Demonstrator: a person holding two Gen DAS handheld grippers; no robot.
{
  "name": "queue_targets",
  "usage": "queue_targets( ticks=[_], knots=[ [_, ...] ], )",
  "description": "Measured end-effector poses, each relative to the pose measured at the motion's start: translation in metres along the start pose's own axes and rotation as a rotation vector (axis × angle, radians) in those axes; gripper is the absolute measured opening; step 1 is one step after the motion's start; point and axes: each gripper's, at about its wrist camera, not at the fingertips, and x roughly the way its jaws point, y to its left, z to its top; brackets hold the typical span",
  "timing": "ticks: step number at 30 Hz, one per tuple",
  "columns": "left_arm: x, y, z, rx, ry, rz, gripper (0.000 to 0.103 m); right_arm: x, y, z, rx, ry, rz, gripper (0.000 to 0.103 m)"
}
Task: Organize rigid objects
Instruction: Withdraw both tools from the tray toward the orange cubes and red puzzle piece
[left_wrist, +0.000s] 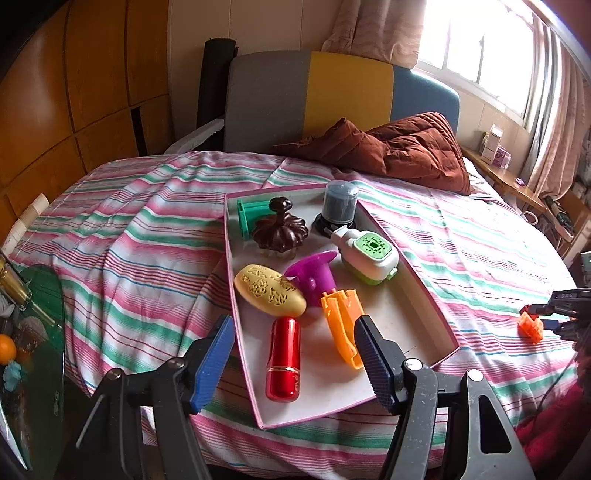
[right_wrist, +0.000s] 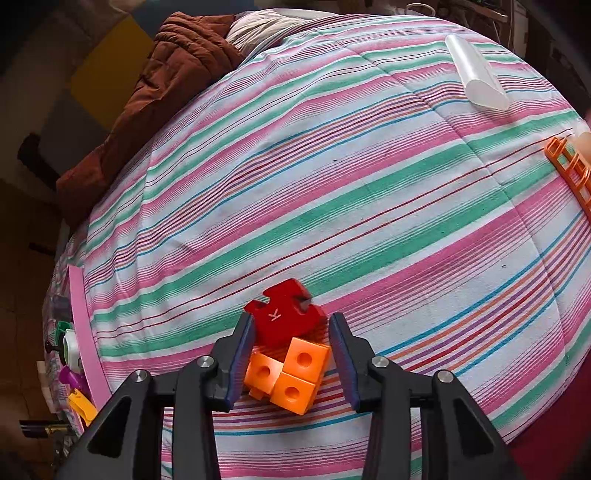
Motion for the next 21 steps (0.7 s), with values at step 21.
queue_targets(
  ticks=[21],
  knots=[
    [0.018,-0.161,0.011,0.305,0.102,-0.42,0.07,-0.026,0.018,0.016,0.012,-0.141,0.309,0.046]
  ],
)
